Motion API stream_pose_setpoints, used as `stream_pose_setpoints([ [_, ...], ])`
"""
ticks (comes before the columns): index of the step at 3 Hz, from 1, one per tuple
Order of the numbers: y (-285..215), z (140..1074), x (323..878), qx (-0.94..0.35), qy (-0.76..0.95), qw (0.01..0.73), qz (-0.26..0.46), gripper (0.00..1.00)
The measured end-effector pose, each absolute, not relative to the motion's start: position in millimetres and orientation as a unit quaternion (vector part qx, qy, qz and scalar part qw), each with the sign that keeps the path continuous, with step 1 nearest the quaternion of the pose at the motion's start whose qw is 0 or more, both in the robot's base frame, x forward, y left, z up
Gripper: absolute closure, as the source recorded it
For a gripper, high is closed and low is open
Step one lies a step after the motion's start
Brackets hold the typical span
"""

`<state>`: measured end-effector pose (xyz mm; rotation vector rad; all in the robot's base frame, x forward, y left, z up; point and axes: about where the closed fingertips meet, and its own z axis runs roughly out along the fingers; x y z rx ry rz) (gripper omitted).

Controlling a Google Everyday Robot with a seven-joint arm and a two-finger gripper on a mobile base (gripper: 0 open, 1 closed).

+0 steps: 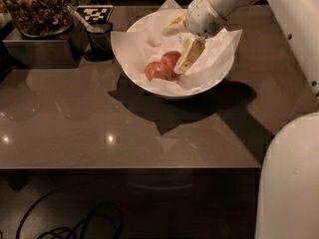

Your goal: Pick apple from white bowl

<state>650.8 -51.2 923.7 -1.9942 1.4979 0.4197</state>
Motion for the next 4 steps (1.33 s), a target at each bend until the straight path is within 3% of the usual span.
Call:
stream_pose_setpoints([
  [2,-56.3,896.6,677.0,-0.758,0.559,0.295,0.162,0.18],
  [4,-58.1,879.5,684.1,-0.749,0.56,0.305,0.176,0.19],
])
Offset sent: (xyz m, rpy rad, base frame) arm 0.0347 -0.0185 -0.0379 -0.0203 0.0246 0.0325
